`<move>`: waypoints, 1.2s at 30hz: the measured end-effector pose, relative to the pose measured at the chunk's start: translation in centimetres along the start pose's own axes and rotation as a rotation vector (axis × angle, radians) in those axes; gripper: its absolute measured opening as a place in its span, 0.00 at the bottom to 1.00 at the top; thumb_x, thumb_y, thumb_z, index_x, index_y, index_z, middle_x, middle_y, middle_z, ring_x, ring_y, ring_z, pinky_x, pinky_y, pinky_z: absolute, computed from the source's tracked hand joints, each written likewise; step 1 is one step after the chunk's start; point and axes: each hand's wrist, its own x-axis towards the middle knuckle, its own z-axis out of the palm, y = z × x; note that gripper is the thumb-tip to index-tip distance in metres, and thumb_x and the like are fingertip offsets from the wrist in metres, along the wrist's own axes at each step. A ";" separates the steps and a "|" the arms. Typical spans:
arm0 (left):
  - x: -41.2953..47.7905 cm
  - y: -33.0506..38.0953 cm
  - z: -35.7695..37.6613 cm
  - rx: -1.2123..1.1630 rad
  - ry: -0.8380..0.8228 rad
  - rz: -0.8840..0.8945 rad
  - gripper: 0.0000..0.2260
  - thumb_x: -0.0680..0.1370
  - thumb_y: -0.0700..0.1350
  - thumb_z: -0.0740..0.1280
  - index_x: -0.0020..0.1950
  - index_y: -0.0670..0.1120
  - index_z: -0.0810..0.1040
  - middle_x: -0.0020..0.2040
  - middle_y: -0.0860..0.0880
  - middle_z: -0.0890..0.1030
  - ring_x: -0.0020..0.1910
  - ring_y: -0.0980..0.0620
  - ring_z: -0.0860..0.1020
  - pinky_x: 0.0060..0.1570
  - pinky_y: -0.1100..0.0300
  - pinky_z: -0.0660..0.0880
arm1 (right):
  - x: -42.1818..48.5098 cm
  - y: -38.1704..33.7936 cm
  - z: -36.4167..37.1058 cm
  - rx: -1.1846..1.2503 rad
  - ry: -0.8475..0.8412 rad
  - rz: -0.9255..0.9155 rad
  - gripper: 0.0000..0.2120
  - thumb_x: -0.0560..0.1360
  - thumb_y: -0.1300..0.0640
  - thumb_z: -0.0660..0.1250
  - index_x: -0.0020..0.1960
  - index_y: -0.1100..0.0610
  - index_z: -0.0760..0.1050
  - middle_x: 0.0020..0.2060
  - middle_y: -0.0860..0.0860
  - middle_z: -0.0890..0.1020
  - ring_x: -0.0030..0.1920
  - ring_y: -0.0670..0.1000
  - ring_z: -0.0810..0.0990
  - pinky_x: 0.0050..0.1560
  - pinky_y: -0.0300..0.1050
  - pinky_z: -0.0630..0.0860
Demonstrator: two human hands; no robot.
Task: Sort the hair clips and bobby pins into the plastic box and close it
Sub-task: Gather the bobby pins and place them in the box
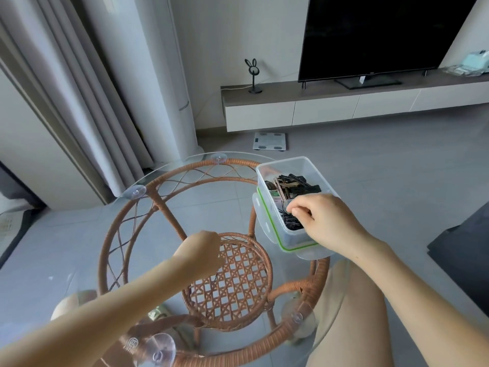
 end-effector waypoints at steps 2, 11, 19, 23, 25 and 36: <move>-0.7 -0.5 1.1 -0.020 0.009 -0.016 0.10 0.76 0.47 0.65 0.53 0.43 0.77 0.46 0.48 0.79 0.43 0.52 0.78 0.38 0.65 0.76 | -0.1 -0.9 0.6 0.001 -0.020 -0.023 0.09 0.75 0.59 0.61 0.48 0.53 0.80 0.44 0.48 0.84 0.45 0.50 0.79 0.42 0.41 0.71; -1.1 0.3 3.1 0.094 0.047 0.028 0.11 0.75 0.31 0.60 0.52 0.41 0.78 0.46 0.45 0.81 0.42 0.49 0.77 0.48 0.58 0.79 | -0.3 -2.3 2.0 -0.013 -0.040 -0.040 0.07 0.75 0.59 0.63 0.47 0.55 0.80 0.44 0.48 0.82 0.42 0.51 0.78 0.41 0.42 0.72; 0.2 3.6 -2.6 -0.218 0.191 0.124 0.05 0.72 0.40 0.66 0.44 0.39 0.79 0.41 0.44 0.81 0.39 0.46 0.80 0.40 0.56 0.80 | -1.1 -1.1 1.5 0.005 0.225 0.136 0.10 0.75 0.60 0.63 0.55 0.57 0.76 0.43 0.51 0.80 0.43 0.54 0.78 0.44 0.47 0.74; 2.2 8.3 -6.4 -0.356 0.357 0.343 0.05 0.69 0.37 0.65 0.35 0.36 0.78 0.33 0.44 0.74 0.32 0.49 0.69 0.33 0.57 0.72 | -1.2 0.8 0.6 -0.004 0.276 0.251 0.12 0.75 0.62 0.61 0.56 0.58 0.76 0.49 0.54 0.82 0.49 0.56 0.79 0.48 0.45 0.72; 3.5 10.4 -6.9 -0.366 0.350 0.394 0.06 0.69 0.35 0.63 0.33 0.37 0.78 0.32 0.43 0.72 0.32 0.49 0.67 0.34 0.59 0.68 | -1.5 1.5 0.3 -0.014 0.298 0.275 0.12 0.74 0.63 0.61 0.56 0.58 0.76 0.50 0.54 0.82 0.49 0.57 0.79 0.48 0.45 0.72; 7.7 8.6 -6.4 -0.355 0.398 0.284 0.11 0.74 0.37 0.60 0.46 0.42 0.82 0.48 0.43 0.83 0.47 0.43 0.79 0.48 0.53 0.78 | -2.0 4.5 0.1 -0.030 0.001 0.800 0.22 0.76 0.42 0.58 0.56 0.61 0.65 0.42 0.60 0.83 0.42 0.61 0.82 0.37 0.48 0.74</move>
